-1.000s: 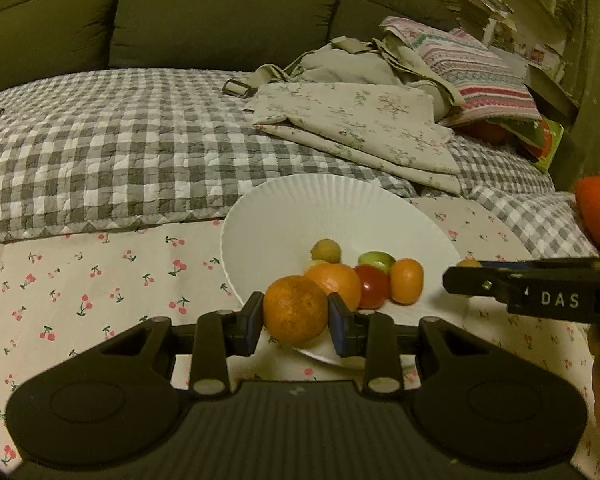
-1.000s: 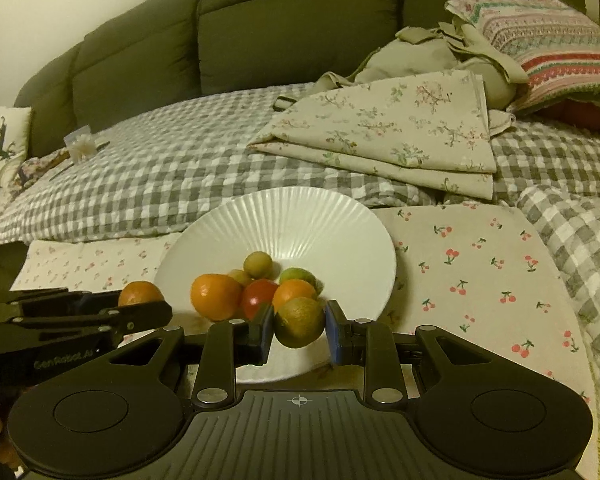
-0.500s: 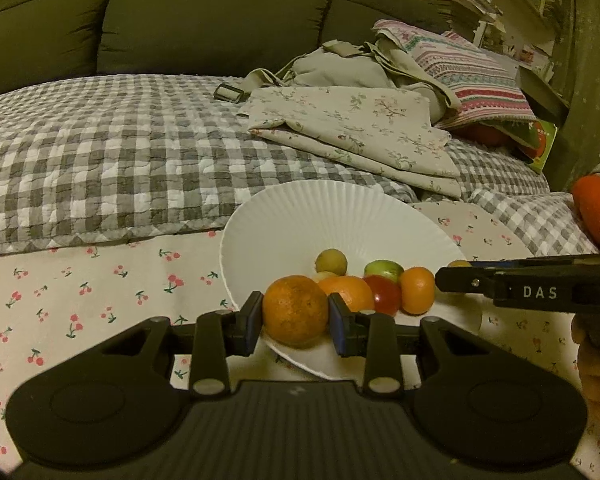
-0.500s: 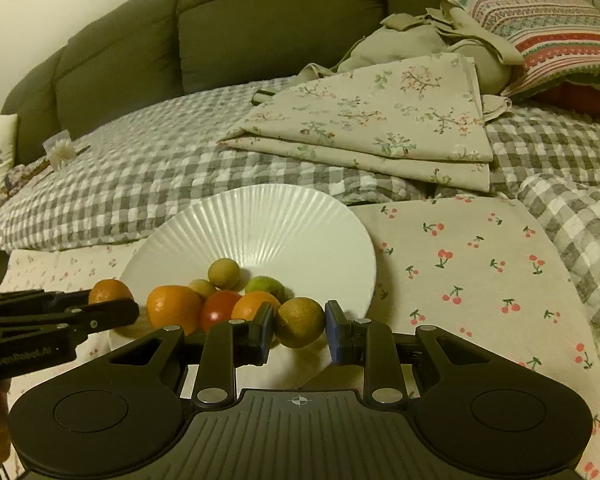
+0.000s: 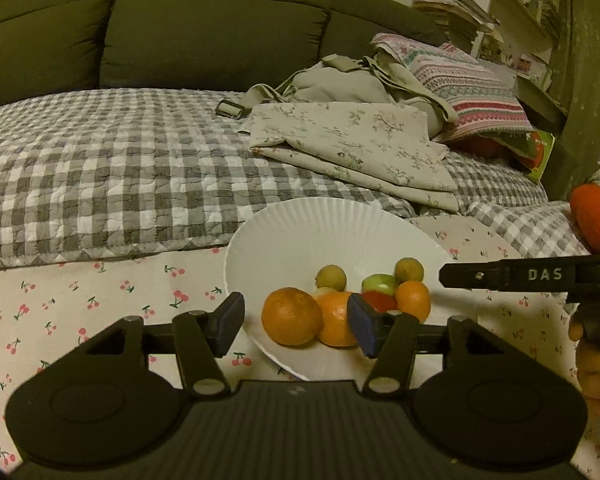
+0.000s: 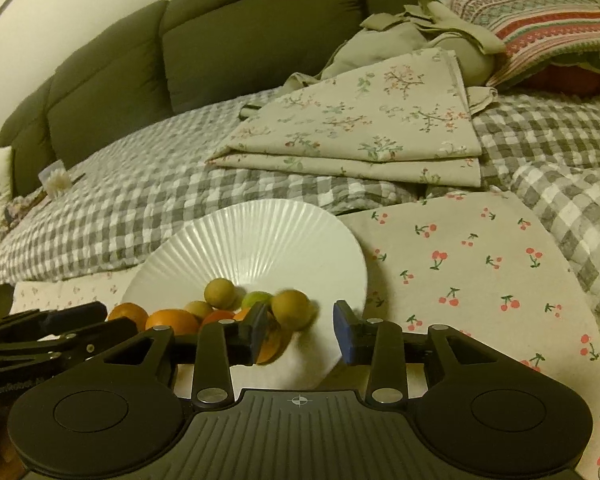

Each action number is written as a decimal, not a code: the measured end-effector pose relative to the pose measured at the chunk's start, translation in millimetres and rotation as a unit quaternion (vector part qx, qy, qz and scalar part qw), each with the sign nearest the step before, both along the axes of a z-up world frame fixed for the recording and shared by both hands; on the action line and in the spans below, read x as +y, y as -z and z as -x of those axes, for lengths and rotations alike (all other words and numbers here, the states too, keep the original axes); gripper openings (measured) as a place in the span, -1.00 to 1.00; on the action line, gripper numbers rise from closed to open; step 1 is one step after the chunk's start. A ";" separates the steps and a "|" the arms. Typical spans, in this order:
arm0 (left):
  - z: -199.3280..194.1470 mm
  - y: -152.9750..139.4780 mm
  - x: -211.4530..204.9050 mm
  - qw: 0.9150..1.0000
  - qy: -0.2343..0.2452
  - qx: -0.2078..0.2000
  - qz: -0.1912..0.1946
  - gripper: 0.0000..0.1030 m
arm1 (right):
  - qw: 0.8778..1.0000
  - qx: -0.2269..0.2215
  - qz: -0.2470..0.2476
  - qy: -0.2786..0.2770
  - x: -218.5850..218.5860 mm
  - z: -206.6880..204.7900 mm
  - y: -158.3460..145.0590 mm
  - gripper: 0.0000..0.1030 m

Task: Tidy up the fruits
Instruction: 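Carry the mandarin and yellow lime to the white plate and release them, then move the left tool to the green lime and grasp it, then grasp a greenish-yellow lime with the right tool while the left tool holds its lime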

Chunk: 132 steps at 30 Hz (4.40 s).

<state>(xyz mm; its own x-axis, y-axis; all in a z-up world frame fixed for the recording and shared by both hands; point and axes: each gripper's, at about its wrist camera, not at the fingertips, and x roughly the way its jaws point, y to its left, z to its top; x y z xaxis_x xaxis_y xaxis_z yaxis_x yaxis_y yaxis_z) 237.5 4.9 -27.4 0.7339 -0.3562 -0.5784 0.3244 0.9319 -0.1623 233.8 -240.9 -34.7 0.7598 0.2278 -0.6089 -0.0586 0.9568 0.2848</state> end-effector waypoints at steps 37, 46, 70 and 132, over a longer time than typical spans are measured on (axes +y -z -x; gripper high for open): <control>78.1 -16.8 22.2 0.996 -0.036 0.070 0.027 0.12 | 0.998 -0.020 -0.002 -0.053 30.0 78.6 -62.5 -0.21; 77.4 -1.6 27.4 0.991 -0.063 0.105 0.050 0.25 | 0.997 -0.012 0.025 -0.070 37.3 95.1 -65.1 -0.11; 53.5 39.3 -6.6 0.992 -0.051 0.106 0.038 -0.23 | 0.994 0.044 0.077 -0.064 45.5 86.1 -37.6 0.12; 77.8 1.8 41.1 0.978 -0.144 0.143 0.048 -0.42 | 0.981 0.034 0.106 -0.160 112.2 76.7 32.7 -0.44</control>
<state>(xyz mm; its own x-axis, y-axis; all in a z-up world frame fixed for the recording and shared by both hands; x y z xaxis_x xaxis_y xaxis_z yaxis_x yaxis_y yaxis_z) 159.7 46.0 -29.2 0.6253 -0.2219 -0.7482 -0.0207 0.9537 -0.3001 157.1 -128.7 -67.4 0.6262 0.3095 -0.7156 -0.3524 0.9311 0.0943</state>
